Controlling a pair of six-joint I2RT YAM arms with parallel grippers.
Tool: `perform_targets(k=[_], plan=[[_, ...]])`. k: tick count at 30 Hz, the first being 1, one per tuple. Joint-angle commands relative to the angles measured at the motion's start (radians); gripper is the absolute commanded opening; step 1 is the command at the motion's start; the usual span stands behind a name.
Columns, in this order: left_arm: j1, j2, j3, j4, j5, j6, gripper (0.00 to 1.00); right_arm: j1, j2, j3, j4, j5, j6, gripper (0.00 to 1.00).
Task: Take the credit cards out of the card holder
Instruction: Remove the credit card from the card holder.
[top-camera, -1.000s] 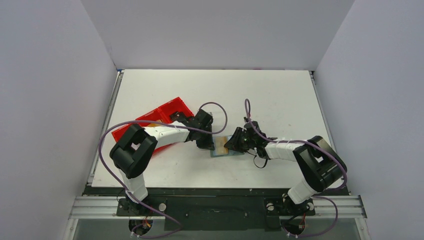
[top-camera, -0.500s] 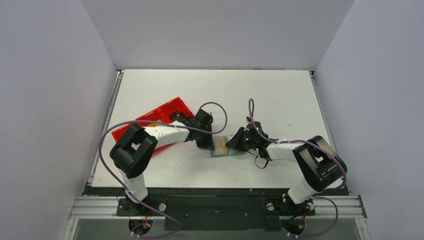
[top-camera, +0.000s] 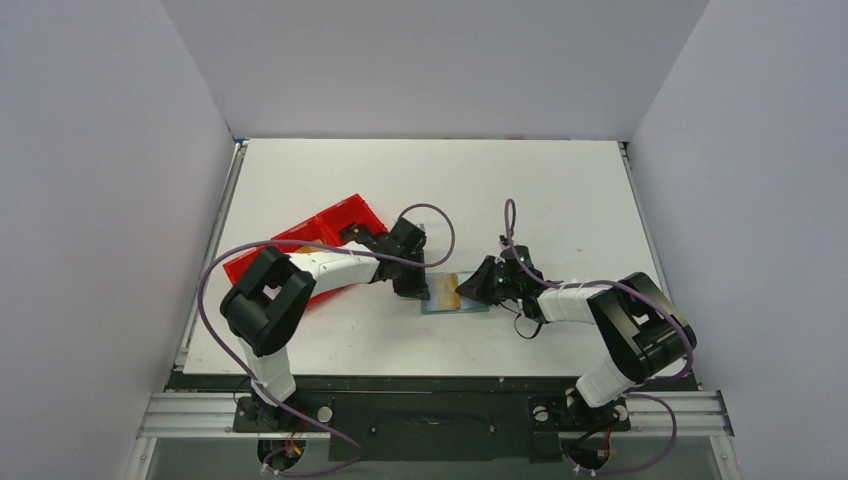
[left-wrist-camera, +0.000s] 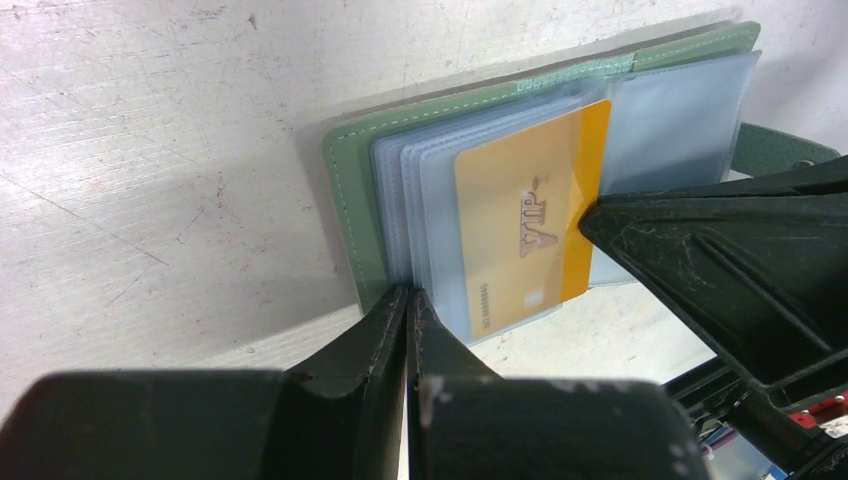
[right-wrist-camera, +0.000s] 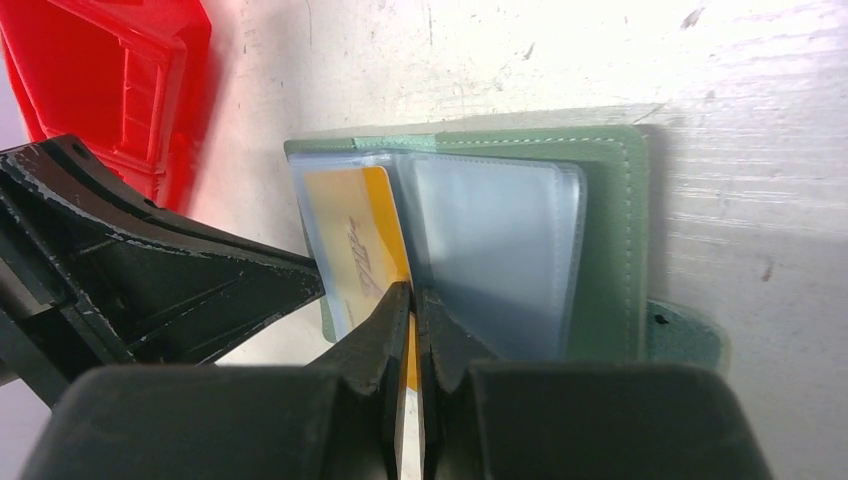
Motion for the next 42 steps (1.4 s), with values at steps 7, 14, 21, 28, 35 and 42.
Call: perform_targets(k=[7, 14, 21, 28, 35, 42], plan=[[0.017, 0.072, -0.051, -0.069, -0.115, 0.035, 0.00, -0.041, -0.048, -0.031, -0.022, 0.014, -0.053, 0.00], [0.016, 0.072, -0.050, -0.065, -0.116, 0.032, 0.00, -0.049, -0.071, -0.032, -0.036, -0.011, -0.067, 0.00], [0.015, 0.075, -0.049, -0.062, -0.112, 0.032, 0.00, -0.048, -0.035, -0.024, 0.054, -0.079, -0.041, 0.17], [0.014, 0.076, -0.047, -0.061, -0.110, 0.031, 0.00, -0.041, -0.006, 0.000, 0.059, -0.098, -0.048, 0.20], [0.015, 0.077, -0.047, -0.060, -0.110, 0.033, 0.00, -0.025, 0.038, 0.007, 0.098, -0.110, -0.028, 0.21], [0.015, 0.078, -0.044, -0.061, -0.108, 0.034, 0.00, -0.008, 0.057, 0.014, 0.105, -0.103, -0.023, 0.21]])
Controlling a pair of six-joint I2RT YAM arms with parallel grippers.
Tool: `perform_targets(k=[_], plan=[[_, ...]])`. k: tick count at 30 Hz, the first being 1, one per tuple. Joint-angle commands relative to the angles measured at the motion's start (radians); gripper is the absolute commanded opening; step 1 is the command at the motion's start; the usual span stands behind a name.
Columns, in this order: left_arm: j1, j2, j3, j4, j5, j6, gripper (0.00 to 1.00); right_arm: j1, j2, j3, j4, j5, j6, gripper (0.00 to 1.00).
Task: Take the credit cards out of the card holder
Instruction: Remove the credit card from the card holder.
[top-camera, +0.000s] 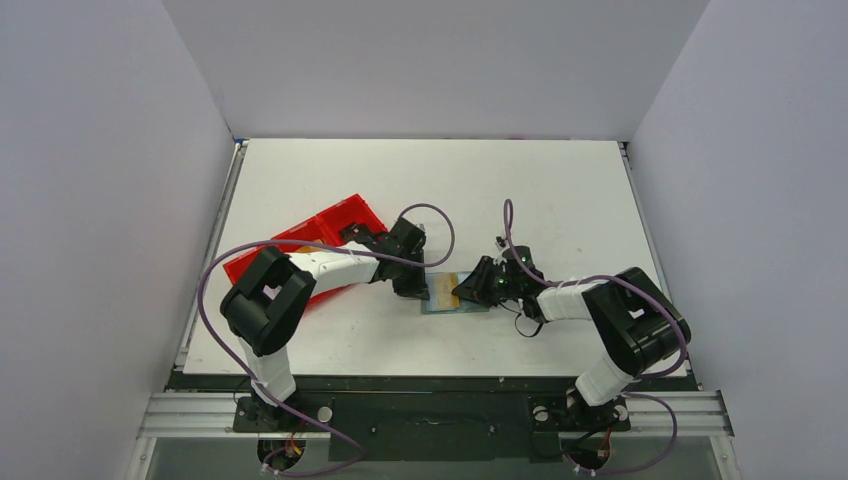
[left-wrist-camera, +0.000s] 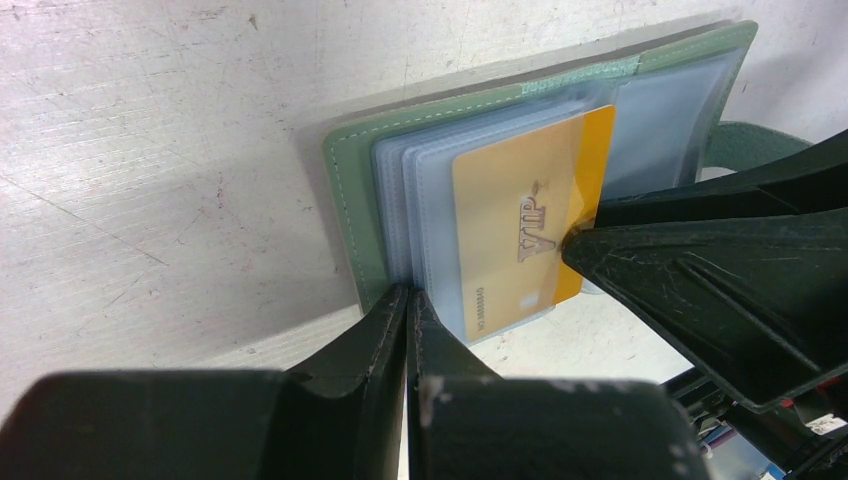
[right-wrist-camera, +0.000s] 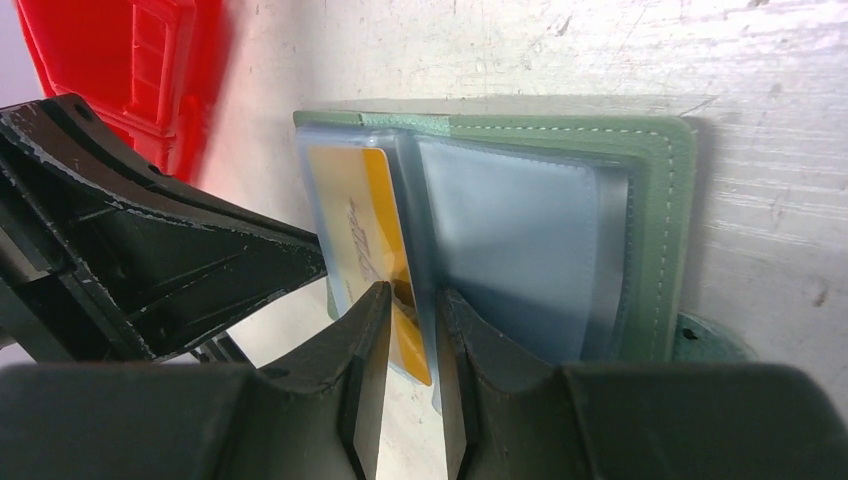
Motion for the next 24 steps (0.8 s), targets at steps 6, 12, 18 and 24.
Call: perform_targets(k=[6, 12, 18, 24], plan=[[0.013, 0.076, -0.044, -0.065, -0.116, 0.034, 0.00, 0.012, 0.025, 0.023, 0.040, 0.012, -0.007, 0.14], [0.014, 0.080, -0.042, -0.070, -0.117, 0.034, 0.00, -0.008, 0.000, 0.006, 0.018, 0.028, -0.021, 0.01], [0.013, 0.079, -0.038, -0.074, -0.120, 0.034, 0.00, -0.038, -0.052, -0.011, -0.029, 0.042, -0.050, 0.00], [0.012, 0.081, -0.039, -0.072, -0.122, 0.034, 0.00, -0.063, -0.089, -0.017, -0.080, 0.055, -0.080, 0.00]])
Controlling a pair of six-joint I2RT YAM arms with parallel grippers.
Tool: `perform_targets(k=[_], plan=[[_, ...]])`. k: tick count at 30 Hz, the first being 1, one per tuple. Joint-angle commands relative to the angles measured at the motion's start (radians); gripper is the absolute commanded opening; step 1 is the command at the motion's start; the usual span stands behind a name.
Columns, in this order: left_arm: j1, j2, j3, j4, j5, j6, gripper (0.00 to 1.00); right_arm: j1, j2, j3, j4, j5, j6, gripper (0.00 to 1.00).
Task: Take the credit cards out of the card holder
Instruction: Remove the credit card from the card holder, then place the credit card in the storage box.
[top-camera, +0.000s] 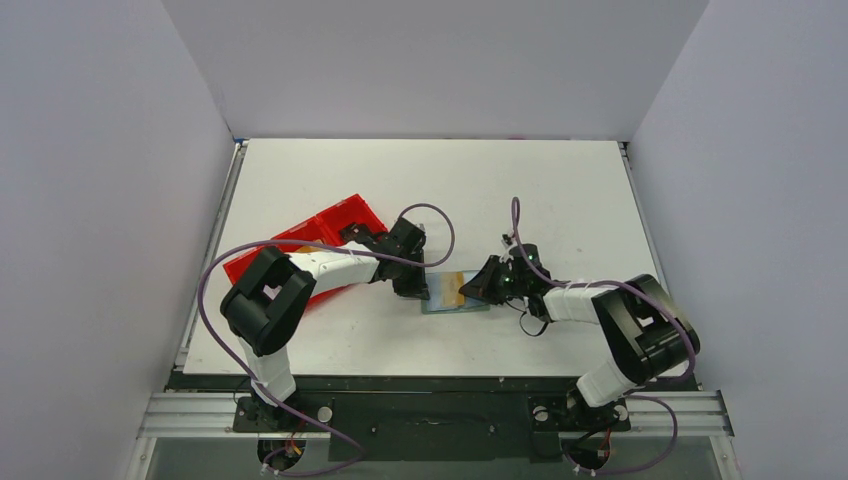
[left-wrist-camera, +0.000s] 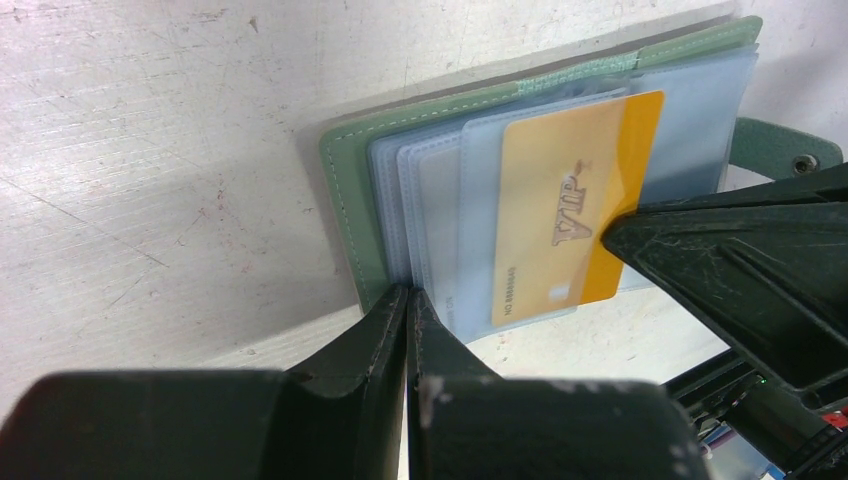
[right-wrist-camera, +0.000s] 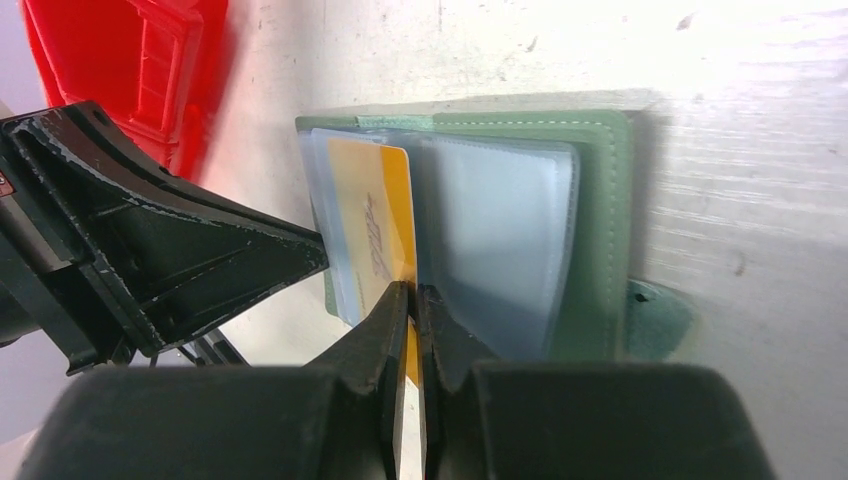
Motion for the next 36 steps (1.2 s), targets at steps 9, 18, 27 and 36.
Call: perform_targets(k=[9, 18, 27, 36], plan=[[0.012, 0.084, -0.041, -0.069, -0.122, 0.031, 0.00, -0.060, -0.097, -0.019, -0.108, 0.071, -0.097, 0.00], [0.011, 0.081, -0.042, -0.066, -0.120, 0.028, 0.00, -0.075, -0.131, -0.021, -0.154, 0.076, -0.119, 0.00], [0.008, 0.076, -0.029, -0.069, -0.119, 0.030, 0.00, -0.094, -0.206, -0.018, -0.217, 0.082, -0.135, 0.00], [0.001, 0.051, 0.028, -0.108, -0.121, 0.032, 0.00, -0.096, -0.261, -0.004, -0.247, 0.069, -0.123, 0.00]])
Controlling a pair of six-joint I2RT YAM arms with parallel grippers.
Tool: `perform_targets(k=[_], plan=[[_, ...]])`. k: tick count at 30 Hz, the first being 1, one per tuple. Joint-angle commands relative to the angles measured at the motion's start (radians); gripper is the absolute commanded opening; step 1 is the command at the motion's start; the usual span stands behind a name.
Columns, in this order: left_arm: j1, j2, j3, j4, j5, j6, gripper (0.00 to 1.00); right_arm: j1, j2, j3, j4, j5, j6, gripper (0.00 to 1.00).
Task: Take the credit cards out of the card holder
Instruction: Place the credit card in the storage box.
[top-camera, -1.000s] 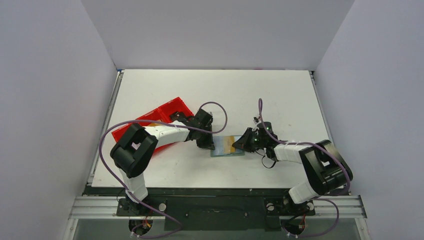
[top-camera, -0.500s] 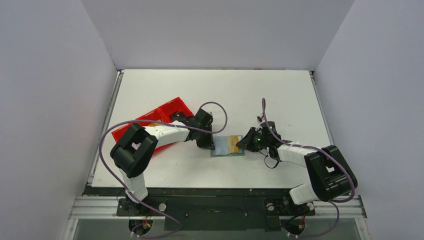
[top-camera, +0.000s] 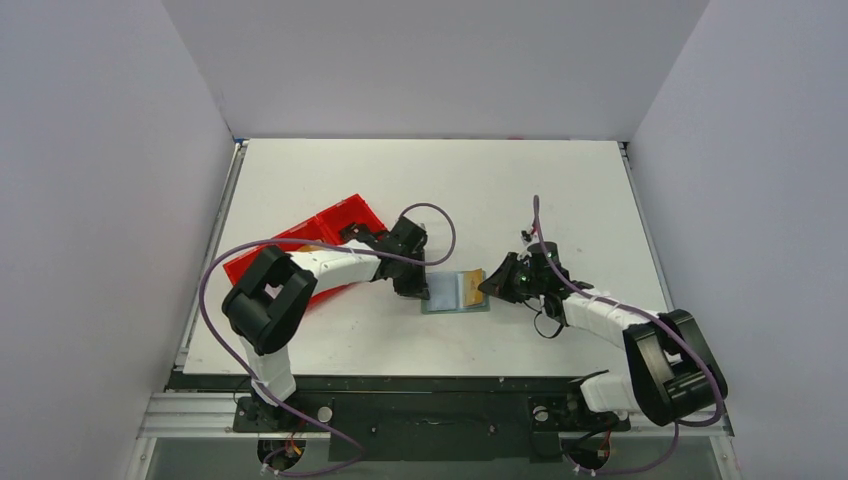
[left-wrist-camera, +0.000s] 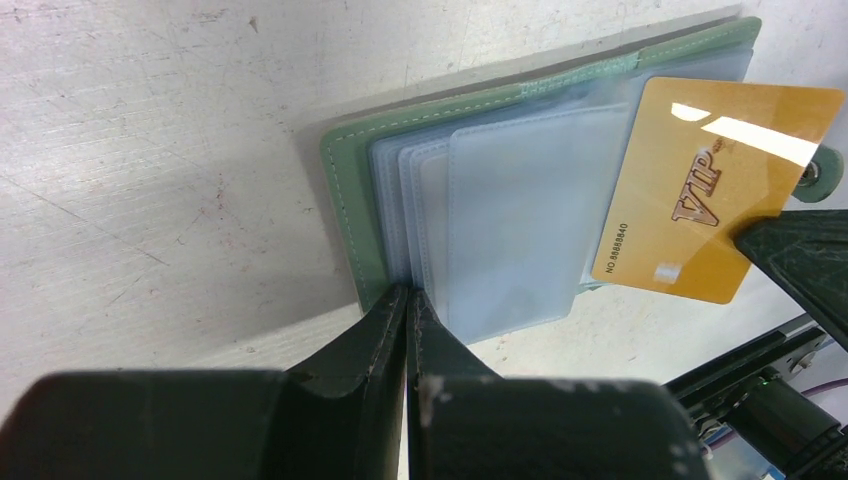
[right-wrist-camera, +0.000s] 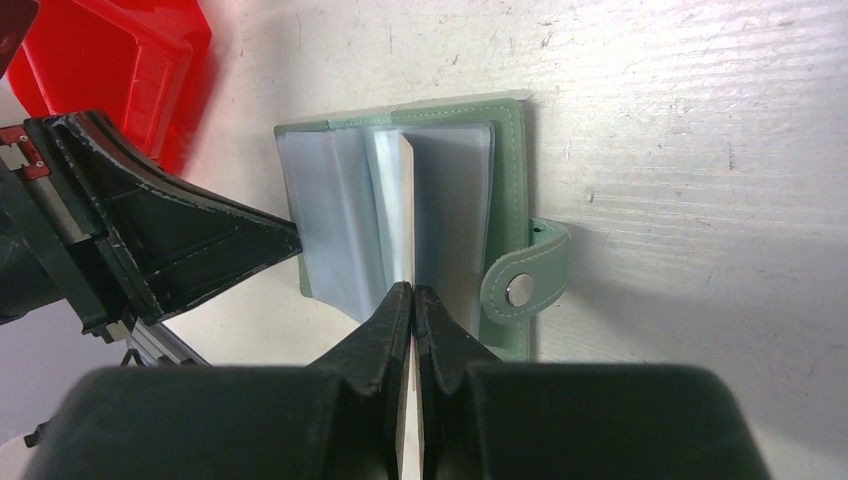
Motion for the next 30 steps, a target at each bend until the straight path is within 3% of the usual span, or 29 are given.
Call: perform_targets(k=[1, 4, 9, 15, 23, 30], plan=[[0.001, 0.032, 0.029, -0.097, -0.123, 0.033, 0.00, -0.010, -0.053, 0.012, -0.011, 0.014, -0.009, 0.00], [0.002, -0.001, 0.083, -0.142, -0.128, 0.046, 0.02, -0.009, -0.072, 0.025, -0.022, 0.008, 0.000, 0.00], [0.016, -0.077, 0.138, -0.179, -0.107, 0.057, 0.24, -0.008, -0.113, 0.051, -0.038, -0.010, 0.029, 0.00], [0.077, -0.175, 0.117, -0.086, 0.081, 0.036, 0.39, -0.009, -0.168, 0.086, -0.039, -0.042, 0.080, 0.00], [0.199, -0.283, -0.001, 0.197, 0.424, -0.111, 0.47, -0.009, -0.225, 0.126, 0.019, -0.112, 0.186, 0.00], [0.241, -0.302, -0.066, 0.436, 0.575, -0.230, 0.48, -0.007, -0.227, 0.129, 0.193, -0.196, 0.342, 0.00]])
